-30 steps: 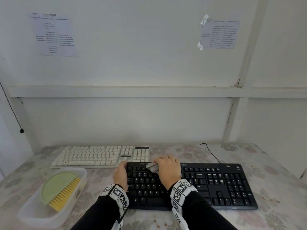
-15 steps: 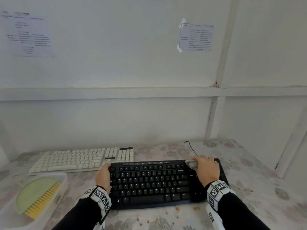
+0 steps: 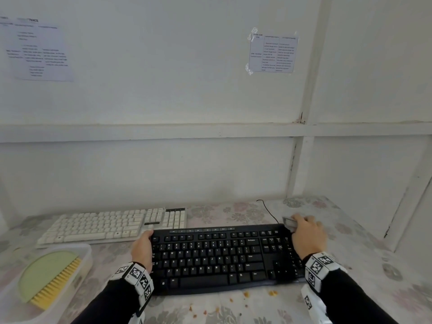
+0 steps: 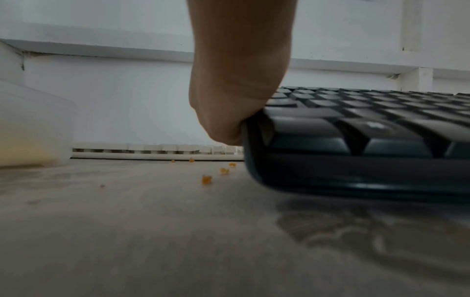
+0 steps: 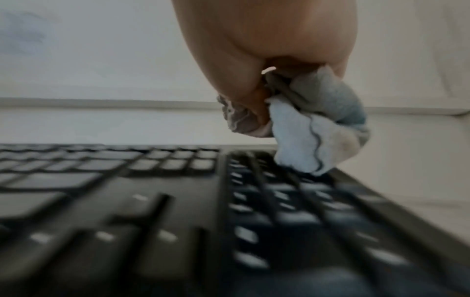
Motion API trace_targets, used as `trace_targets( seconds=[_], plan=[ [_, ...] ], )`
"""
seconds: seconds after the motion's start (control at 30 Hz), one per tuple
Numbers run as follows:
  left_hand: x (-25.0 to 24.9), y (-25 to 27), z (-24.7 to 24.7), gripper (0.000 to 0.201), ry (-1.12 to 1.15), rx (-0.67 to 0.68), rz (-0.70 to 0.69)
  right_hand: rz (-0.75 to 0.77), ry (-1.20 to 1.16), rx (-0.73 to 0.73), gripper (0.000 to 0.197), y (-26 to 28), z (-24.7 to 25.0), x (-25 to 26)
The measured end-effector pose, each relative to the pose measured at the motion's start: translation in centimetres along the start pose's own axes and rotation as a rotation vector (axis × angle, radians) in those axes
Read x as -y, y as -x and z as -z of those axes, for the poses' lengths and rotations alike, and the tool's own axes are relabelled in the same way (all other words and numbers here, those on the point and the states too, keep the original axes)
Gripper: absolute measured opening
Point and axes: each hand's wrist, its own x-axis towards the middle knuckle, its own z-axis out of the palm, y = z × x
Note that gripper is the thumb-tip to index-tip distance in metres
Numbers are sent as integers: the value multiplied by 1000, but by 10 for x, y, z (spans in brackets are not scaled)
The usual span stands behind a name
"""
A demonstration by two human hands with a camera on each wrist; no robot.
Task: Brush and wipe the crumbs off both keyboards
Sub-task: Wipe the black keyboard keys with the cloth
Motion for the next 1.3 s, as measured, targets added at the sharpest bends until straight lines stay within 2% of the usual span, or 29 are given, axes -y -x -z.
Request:
trace_targets(
  seconds=[0.13,0.3,0.4,0.53,0.67,0.9,1.0,1.1,1.3],
  plan=[
    [-4,7,-1,30,29,43,28,259,-44,52,39,16,-4,77],
    [-1,1,2,39,51,76,73,710,-200,217,45,47,-26,173],
    [6,-11,6,49,85,88,45,861,-178,244,37,64,-40,212],
    [0,4,3,37,121,73,25,950,-60,288,36,77,-54,237],
    [1,0,-1,39,132,104,37,961,86,260,39,85,-63,237],
    [-1,1,0,40,57,85,46,786,61,255,32,79,-58,223],
    [-3,5,0,38,26,40,50,735,27,251,26,70,-52,204],
    [-4,4,0,37,14,6,51,676,-8,219,29,64,-47,180],
    [-7,10,-2,34,-30,15,46,536,-11,193,29,47,-35,130]
  ],
)
